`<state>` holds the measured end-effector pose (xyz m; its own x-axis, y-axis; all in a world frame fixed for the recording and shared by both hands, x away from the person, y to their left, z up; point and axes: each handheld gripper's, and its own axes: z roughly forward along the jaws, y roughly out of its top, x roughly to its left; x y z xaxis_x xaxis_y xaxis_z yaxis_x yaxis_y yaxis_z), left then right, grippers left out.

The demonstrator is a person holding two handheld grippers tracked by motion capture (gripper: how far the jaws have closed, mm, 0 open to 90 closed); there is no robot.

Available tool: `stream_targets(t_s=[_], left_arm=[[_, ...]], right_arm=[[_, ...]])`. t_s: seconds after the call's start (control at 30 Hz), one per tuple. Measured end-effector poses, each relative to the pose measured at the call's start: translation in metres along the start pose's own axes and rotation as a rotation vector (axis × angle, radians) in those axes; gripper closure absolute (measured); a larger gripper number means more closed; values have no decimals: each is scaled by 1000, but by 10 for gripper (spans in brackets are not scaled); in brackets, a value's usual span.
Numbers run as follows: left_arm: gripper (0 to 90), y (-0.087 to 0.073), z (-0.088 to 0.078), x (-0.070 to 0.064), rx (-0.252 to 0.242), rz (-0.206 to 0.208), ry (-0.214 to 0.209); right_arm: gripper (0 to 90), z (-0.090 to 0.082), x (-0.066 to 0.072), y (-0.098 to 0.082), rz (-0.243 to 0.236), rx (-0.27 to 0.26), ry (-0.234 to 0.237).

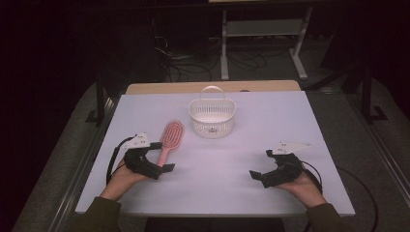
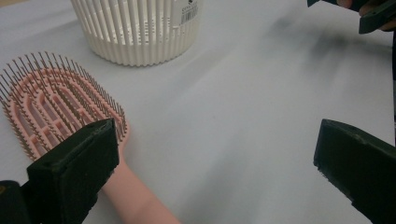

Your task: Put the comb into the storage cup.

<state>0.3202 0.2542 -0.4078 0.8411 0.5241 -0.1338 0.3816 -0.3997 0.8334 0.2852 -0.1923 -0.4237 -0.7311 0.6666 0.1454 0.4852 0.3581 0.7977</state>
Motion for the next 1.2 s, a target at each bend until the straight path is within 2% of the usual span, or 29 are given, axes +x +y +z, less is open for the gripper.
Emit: stream_targets(t_s=[0.23, 1.1, 1.2], left_arm=[[1, 6, 0, 3, -33, -15, -5], [6, 24, 17, 8, -56, -2, -5], [40, 25, 20, 8, -56, 2, 4]], right_arm=[[0, 0, 0, 0, 6, -6, 1], [0, -2, 0, 0, 7, -18, 0], [0, -3, 0, 0, 8, -20, -1]])
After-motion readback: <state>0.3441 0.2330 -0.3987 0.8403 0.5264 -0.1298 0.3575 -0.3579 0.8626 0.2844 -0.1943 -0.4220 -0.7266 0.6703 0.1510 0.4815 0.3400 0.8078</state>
